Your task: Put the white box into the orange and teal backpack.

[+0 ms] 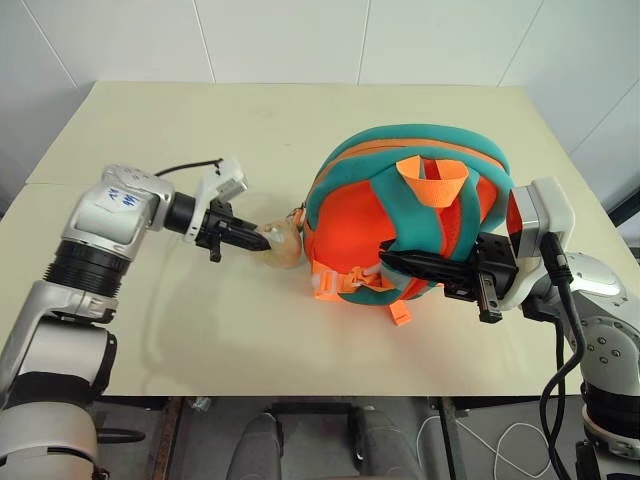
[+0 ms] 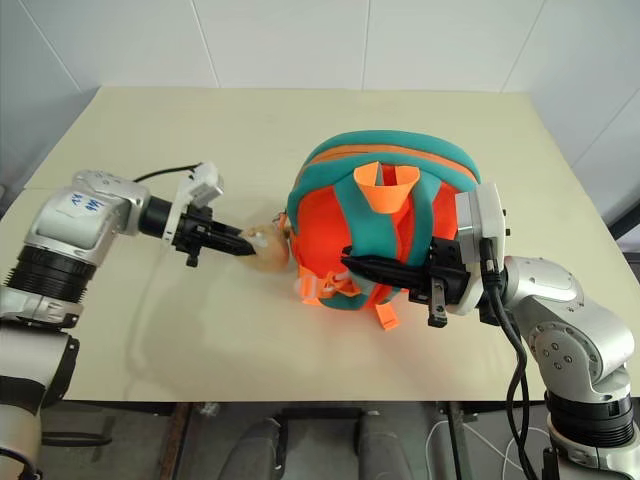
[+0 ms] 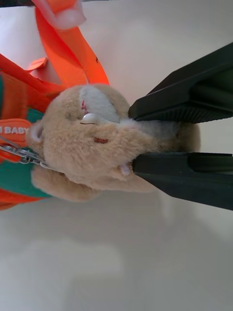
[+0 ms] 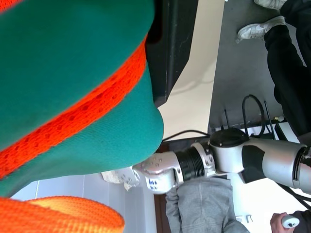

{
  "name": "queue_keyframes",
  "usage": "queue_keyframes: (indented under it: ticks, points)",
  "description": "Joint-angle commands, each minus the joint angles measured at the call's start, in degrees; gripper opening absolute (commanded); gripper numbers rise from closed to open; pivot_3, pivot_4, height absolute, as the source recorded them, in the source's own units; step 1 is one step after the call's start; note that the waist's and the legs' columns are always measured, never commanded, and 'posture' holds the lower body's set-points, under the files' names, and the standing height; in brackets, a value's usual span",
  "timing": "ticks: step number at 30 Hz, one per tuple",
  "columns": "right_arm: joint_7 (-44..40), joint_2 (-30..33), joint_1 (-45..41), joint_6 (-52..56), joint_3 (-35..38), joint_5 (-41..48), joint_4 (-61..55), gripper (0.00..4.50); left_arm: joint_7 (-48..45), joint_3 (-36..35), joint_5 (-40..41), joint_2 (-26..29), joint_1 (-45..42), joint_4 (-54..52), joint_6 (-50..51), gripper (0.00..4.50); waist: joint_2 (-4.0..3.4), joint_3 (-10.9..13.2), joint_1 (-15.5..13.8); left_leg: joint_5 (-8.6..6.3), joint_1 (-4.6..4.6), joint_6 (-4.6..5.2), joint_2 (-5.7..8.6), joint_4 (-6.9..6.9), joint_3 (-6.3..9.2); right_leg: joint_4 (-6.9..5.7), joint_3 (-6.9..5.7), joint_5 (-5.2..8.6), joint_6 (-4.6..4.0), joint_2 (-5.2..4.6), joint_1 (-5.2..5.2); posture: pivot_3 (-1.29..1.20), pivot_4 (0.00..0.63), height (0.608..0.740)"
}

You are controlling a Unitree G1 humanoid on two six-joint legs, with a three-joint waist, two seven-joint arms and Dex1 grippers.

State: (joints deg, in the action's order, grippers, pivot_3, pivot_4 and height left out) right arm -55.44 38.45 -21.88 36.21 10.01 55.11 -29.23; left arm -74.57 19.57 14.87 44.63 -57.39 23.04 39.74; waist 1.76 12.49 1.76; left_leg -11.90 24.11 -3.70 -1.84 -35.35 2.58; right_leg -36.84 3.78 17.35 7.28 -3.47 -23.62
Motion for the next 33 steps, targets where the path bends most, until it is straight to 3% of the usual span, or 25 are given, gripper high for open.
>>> queue_keyframes:
  ticks: [1, 5, 11, 18, 19, 26, 29, 33]
  points:
    - [0.9, 1.2, -1.0, -0.3, 1.0, 0.6, -1.9, 0.0, 0.3, 0.6, -3.4, -0.7, 1.7, 0.5, -3.1, 0.42, 0.0, 0.0, -0.1, 0.0, 0.0, 0.0, 0.0, 0.0, 0.0, 0.0, 0.0, 0.0, 0.0, 0.0, 0.0, 0.0, 0.15, 0.74]
    - [2.1, 2.6, -1.8, 1.0, 1.3, 1.3, -1.7, 0.0, 1.7, -2.6, -3.1, -1.9, 2.5, 0.5, -5.2, 0.42, 0.0, 0.0, -0.1, 0.0, -0.01, 0.0, 0.0, -0.01, 0.0, -0.01, 0.0, 0.0, 0.0, -0.01, 0.02, 0.0, 0.15, 0.74]
    - [1.3, 12.5, -2.3, 6.8, 2.4, 1.7, -2.4, 1.9, 0.6, -13.5, 4.9, 0.5, 6.0, -7.4, -2.2, 2.34, 0.01, 0.0, -0.1, 0.01, 0.02, 0.02, -0.01, 0.01, 0.01, 0.0, -0.02, 0.01, -0.03, -0.02, -0.01, 0.0, 0.15, 0.74]
    - [-4.2, 22.0, 2.0, 6.6, 9.7, -0.5, -1.1, 4.22, 5.7, -27.5, 7.7, 2.3, 15.5, -13.0, -12.7, 4.47, 0.01, 0.0, -0.3, 0.01, -0.01, 0.02, 0.0, 0.05, -0.01, 0.04, -0.02, 0.02, -0.03, -0.05, 0.0, 0.0, 0.15, 0.74]
    - [-4.9, 23.0, 3.2, 6.4, 10.8, -1.1, -0.8, 4.48, 5.5, -29.0, 8.8, 2.3, 16.5, -13.6, -13.4, 4.5, 0.02, 0.0, -0.3, 0.01, -0.01, 0.02, 0.0, 0.05, -0.01, 0.04, -0.02, 0.02, -0.03, -0.05, 0.01, 0.0, 0.15, 0.74]
    - [-13.8, 28.7, 18.7, 1.7, 24.9, -12.7, 4.0, 4.48, 5.5, -40.8, 16.3, -0.3, 25.8, -18.5, -21.2, 4.5, 0.02, 0.0, -0.4, 0.01, -0.05, 0.02, 0.02, -0.02, -0.05, 0.09, -0.02, -0.01, 0.01, -0.08, 0.11, 0.0, 0.15, 0.74]
    - [-16.1, 27.5, 23.1, -2.4, 30.3, -16.9, 9.5, 4.48, 4.0, -43.4, 19.7, -0.8, 29.3, -19.9, -22.1, 4.5, 0.04, 0.0, -0.3, 0.01, -0.07, 0.03, 0.02, -0.01, -0.07, 0.2, -0.02, -0.02, 0.02, -0.08, 0.16, 0.0, 0.15, 0.74]
    - [-16.5, 24.7, 23.6, -6.7, 32.1, -18.1, 16.2, 4.48, 3.1, -43.9, 19.7, -0.5, 30.5, -16.5, -24.5, 4.5, 0.05, 0.0, -0.2, 0.06, -0.17, 0.09, 0.0, -0.02, -0.12, 0.34, -0.02, -0.05, -0.05, -0.07, 0.26, 0.0, 0.15, 0.74]
